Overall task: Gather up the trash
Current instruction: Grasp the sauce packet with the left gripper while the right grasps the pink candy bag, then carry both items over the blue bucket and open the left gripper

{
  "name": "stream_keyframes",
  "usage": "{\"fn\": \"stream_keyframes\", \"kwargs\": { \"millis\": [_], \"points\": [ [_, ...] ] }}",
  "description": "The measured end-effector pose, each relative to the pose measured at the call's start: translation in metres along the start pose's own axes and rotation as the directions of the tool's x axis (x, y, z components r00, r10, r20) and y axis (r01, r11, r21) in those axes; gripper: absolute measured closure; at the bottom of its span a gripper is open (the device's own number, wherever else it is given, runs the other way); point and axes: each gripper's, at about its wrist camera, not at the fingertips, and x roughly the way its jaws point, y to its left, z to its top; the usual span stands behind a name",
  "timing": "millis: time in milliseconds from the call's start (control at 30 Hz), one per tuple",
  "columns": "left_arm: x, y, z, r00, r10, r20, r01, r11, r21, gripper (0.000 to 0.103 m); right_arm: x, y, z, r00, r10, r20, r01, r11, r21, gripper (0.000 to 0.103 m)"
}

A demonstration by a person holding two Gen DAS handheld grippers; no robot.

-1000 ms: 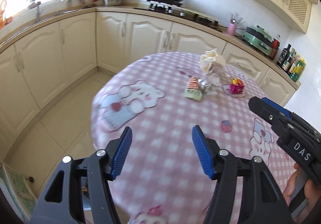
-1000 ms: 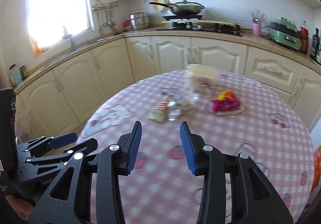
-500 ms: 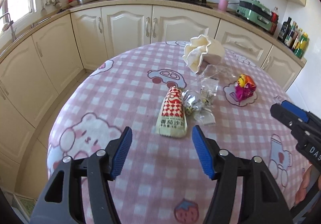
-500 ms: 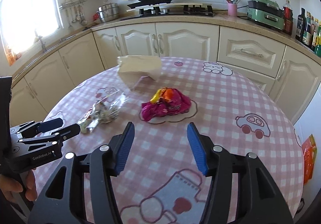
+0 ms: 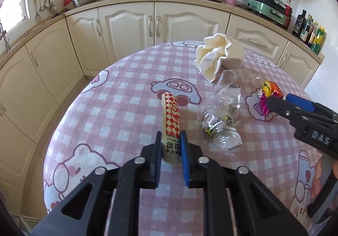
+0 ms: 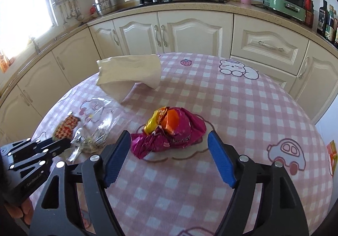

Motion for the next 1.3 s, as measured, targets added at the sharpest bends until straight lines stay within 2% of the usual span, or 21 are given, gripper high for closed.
{"fn": "stream_keyframes", "kwargs": {
  "millis": [100,133,167,200,267,467,633,733,900,1167,1300],
  "points": [
    [-0.005,0.007,-0.001,1.000,0.007,0.019,-0.007,1.000,-0.028,0.094,0.008,-0.002,0.004,1.000,0.001,-0.022,-0.001,1.000,0.019,0.031],
    [-0.006,0.010,-0.001,1.000,0.011,0.024,-0.010,0.999,-0.038,0.095,0.010,-0.002,0.005,1.000,-0.001,-0.028,0.002,1.000,0.018,0.035],
    [-0.009,0.014,-0.002,0.999,0.012,0.031,-0.011,0.999,-0.051,0.095,0.012,0.000,0.005,0.999,0.001,-0.036,-0.001,1.000,0.010,0.050],
    [-0.010,0.016,-0.003,0.999,0.011,0.033,-0.009,0.998,-0.055,0.095,0.012,0.001,0.005,0.999,0.001,-0.039,-0.001,1.000,0.003,0.056],
    [-0.015,0.020,-0.006,0.999,0.015,0.039,-0.012,0.998,-0.066,0.095,0.009,0.005,0.003,0.999,-0.022,-0.034,0.021,1.000,-0.020,0.060],
    [-0.039,0.031,-0.014,0.997,0.005,0.072,0.002,0.995,-0.096,0.095,-0.019,0.015,-0.007,0.999,-0.039,0.025,0.040,0.998,-0.040,0.060],
    [-0.075,0.039,-0.030,0.992,-0.012,0.124,0.025,0.993,-0.111,0.095,-0.065,0.033,-0.017,0.995,0.021,0.100,-0.017,0.999,-0.040,0.060],
    [-0.098,0.051,-0.044,0.989,-0.018,0.149,0.038,0.990,-0.132,0.095,-0.088,0.058,-0.025,0.988,0.077,0.130,-0.068,0.995,-0.073,0.060],
    [-0.136,0.081,-0.080,0.984,0.000,0.181,0.035,0.981,-0.191,0.095,-0.105,0.118,-0.042,0.972,0.200,0.120,-0.182,0.972,-0.146,0.060],
    [-0.179,0.145,-0.143,0.979,0.071,0.193,-0.008,0.951,-0.309,0.095,-0.102,0.230,-0.079,0.934,0.357,0.029,-0.336,0.902,-0.273,0.060],
    [-0.191,0.185,-0.178,0.978,0.115,0.174,-0.040,0.923,-0.383,0.095,-0.091,0.282,-0.100,0.913,0.407,-0.035,-0.397,0.863,-0.314,0.060]
  ]
}}
